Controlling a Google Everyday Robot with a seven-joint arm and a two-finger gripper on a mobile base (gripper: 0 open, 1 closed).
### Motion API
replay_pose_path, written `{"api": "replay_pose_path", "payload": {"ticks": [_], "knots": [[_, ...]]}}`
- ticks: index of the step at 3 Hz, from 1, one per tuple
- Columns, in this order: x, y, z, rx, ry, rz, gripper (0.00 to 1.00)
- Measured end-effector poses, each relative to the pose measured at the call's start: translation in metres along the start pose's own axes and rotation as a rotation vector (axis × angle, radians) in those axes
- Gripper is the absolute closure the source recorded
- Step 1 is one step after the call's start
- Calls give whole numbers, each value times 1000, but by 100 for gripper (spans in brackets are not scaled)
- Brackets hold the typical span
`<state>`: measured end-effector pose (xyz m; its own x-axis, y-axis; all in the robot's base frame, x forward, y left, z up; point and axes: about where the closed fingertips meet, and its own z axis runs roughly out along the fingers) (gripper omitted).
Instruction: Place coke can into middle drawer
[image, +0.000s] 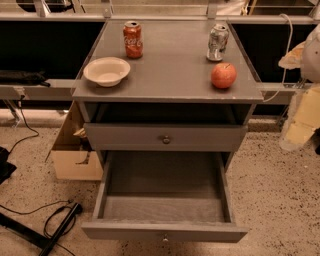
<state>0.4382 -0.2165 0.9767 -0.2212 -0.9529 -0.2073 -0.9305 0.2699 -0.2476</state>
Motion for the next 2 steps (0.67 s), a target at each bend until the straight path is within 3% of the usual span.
{"api": "replay_pose_path", "payload": {"ticks": [1, 2], "knots": [[-2, -3, -2, 14, -4, 6, 0], [-14, -22, 8, 38, -76, 22, 0]]}}
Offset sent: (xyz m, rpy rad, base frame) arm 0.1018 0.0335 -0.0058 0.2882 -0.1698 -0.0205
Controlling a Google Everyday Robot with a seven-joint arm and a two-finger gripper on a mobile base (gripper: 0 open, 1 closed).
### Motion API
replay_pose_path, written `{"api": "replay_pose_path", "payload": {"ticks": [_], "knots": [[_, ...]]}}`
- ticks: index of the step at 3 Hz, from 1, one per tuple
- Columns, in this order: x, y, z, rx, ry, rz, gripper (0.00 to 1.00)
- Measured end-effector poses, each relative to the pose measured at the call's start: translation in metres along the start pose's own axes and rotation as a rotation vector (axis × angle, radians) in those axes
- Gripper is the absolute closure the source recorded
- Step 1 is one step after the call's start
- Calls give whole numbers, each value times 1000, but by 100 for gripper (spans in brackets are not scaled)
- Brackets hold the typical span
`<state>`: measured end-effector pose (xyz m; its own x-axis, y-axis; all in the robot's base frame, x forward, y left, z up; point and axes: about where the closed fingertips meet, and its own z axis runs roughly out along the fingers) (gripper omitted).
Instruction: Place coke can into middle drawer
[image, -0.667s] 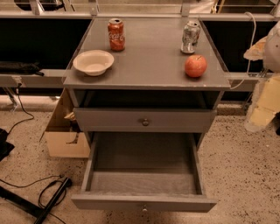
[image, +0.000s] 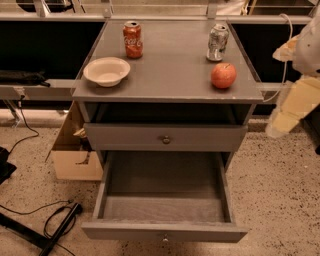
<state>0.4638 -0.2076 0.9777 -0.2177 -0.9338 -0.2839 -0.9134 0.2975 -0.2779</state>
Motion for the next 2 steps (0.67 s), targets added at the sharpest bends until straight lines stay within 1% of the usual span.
{"api": "replay_pose_path", "payload": {"ticks": [1, 2], "knots": [[-28, -42, 26, 46, -201, 101, 0], [-83, -82, 61, 87, -429, 191, 0]]}}
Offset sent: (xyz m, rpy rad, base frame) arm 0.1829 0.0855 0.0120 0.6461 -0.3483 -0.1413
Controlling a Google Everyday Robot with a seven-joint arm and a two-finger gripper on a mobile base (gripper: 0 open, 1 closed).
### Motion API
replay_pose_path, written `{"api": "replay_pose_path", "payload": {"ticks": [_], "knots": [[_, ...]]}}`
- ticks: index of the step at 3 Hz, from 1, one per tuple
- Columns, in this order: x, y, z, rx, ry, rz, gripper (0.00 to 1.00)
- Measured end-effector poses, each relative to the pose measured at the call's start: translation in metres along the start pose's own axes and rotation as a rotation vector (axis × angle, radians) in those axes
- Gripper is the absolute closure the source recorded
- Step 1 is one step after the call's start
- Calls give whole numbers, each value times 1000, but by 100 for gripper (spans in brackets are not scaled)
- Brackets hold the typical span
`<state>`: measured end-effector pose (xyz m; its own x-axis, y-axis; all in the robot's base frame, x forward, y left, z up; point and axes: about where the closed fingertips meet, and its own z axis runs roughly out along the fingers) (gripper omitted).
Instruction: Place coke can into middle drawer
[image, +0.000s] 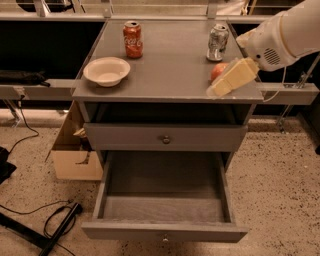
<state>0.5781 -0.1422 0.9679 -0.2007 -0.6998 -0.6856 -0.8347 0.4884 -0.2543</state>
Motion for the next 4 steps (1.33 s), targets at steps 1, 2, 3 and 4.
{"api": "replay_pose_path", "payload": {"ticks": [1, 2, 3, 4], "knots": [[-31, -16, 40, 42, -139, 36, 0], [-40, -14, 79, 61, -256, 81, 0], [-57, -28, 80, 126, -311, 87, 0], [-57, -28, 80, 126, -311, 87, 0]]}}
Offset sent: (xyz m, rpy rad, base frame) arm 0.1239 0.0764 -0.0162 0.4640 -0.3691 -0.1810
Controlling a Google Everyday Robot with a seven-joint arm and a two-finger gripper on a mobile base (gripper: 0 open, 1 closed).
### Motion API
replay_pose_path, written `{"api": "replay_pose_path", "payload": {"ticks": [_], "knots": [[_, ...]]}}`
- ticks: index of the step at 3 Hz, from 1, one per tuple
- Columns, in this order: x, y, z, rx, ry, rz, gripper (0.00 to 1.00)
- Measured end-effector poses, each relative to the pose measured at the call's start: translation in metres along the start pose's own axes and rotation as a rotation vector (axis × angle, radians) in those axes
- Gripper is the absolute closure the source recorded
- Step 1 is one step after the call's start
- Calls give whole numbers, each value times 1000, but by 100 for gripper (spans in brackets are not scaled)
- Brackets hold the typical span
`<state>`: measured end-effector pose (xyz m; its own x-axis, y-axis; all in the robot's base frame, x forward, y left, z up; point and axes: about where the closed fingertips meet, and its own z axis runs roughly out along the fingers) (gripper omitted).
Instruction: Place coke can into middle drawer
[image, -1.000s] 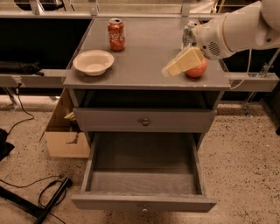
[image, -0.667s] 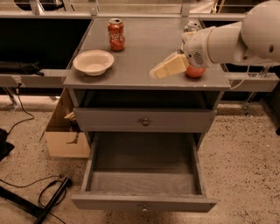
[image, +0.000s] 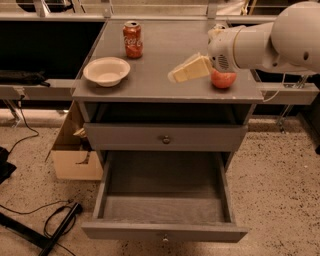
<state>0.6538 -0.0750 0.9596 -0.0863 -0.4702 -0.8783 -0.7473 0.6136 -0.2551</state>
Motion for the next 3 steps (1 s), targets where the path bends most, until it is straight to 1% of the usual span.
{"api": "replay_pose_path", "payload": {"ticks": [1, 2, 3], "knots": [[-10, -11, 29, -19, -68, 10, 0], [-27, -32, 83, -48, -169, 49, 0], [-53, -54, 138, -29, -253, 124, 0]]}}
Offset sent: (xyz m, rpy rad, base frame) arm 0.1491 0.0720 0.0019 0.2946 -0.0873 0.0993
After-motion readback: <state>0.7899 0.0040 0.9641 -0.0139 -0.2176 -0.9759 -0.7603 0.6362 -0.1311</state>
